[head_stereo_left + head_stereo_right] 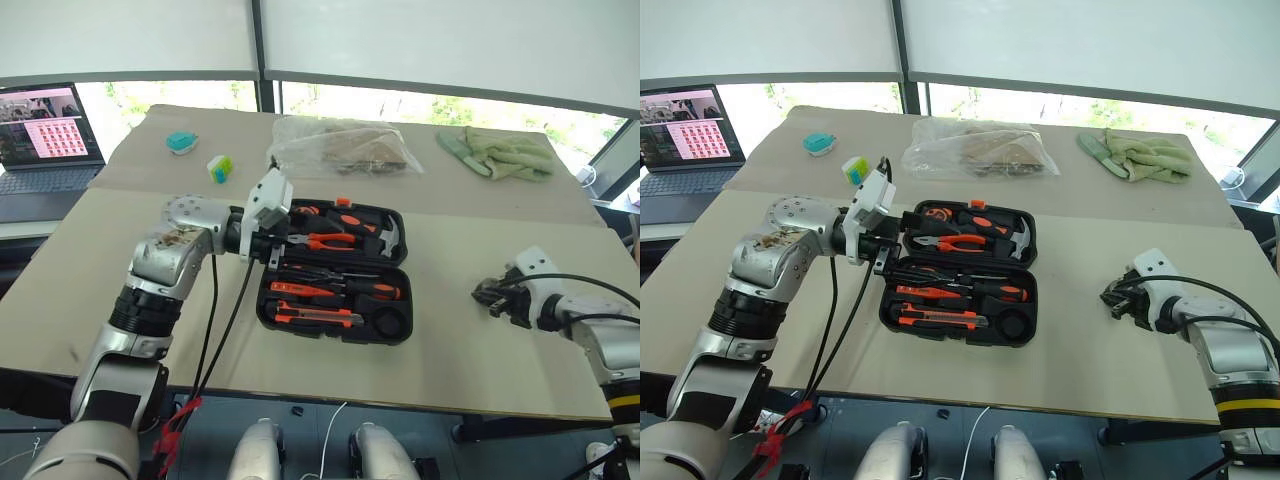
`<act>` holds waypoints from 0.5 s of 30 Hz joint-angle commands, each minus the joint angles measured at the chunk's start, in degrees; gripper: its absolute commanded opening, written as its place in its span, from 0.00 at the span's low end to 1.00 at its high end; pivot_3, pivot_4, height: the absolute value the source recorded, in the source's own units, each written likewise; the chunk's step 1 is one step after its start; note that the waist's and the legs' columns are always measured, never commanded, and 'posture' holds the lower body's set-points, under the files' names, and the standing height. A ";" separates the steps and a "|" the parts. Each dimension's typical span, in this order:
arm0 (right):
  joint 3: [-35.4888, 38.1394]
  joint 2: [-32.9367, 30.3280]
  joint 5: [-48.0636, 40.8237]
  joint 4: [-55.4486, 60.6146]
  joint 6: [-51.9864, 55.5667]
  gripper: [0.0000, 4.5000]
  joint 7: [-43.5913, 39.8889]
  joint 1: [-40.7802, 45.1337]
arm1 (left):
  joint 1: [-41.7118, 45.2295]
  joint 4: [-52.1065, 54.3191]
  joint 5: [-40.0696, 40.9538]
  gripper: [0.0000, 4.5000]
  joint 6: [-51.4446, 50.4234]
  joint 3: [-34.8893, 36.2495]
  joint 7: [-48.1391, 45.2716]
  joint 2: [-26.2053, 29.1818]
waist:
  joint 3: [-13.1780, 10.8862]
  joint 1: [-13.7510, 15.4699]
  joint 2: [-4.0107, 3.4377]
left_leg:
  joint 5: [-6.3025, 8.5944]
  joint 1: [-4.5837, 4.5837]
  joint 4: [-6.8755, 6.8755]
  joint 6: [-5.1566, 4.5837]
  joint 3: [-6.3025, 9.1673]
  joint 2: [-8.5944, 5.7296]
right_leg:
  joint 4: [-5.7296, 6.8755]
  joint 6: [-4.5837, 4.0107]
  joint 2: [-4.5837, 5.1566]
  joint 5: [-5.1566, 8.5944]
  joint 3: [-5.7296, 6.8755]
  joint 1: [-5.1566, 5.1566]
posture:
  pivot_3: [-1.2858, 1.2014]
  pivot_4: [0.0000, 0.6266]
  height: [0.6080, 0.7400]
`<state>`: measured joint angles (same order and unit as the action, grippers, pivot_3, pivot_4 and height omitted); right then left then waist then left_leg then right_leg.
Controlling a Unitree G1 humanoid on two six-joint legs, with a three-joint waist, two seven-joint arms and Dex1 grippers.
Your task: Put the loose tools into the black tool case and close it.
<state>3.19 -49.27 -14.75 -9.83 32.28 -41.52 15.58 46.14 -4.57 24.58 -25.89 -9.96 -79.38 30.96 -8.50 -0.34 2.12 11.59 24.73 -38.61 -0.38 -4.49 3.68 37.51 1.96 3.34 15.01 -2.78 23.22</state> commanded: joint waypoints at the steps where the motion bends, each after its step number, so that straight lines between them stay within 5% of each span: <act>1: 3.53 -1.38 -1.67 5.83 0.22 0.05 -1.89 -1.25 | 0.26 2.52 -0.13 1.00 1.53 -0.14 -0.62 0.47 | 0.00 0.08 0.00 | 0.00 0.00 0.00 0.00 0.00 0.00 | 0.00 0.00 0.00 0.00 0.00 0.00 | 0.52 0.24 1.00; 9: -0.50 -2.58 -15.02 36.92 10.46 0.05 -11.61 -1.99 | -1.68 3.97 -0.56 1.00 1.94 -2.51 -4.78 3.20 | -0.05 -0.61 -0.09 | 0.00 -0.04 0.14 0.00 0.01 0.06 | 0.02 -0.02 -0.06 0.01 -0.01 0.06 | 0.52 0.24 1.00; 15: -10.73 -1.89 -11.86 43.71 13.45 0.05 -9.71 1.53 | -2.66 4.24 -1.42 1.00 3.40 -3.66 -6.25 4.04 | -0.07 0.14 -0.05 | 0.00 -0.03 0.18 0.01 0.03 0.03 | -0.01 -0.07 0.00 0.04 0.05 0.06 | 0.52 0.24 1.00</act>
<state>-6.48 -51.24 -28.07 32.82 45.38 -52.18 15.78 42.96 -1.95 23.26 -23.73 -13.74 -85.25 34.60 -8.58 -0.20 2.08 11.58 24.73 -38.45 -0.37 -4.48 3.69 37.46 1.89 3.37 15.05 -2.74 23.28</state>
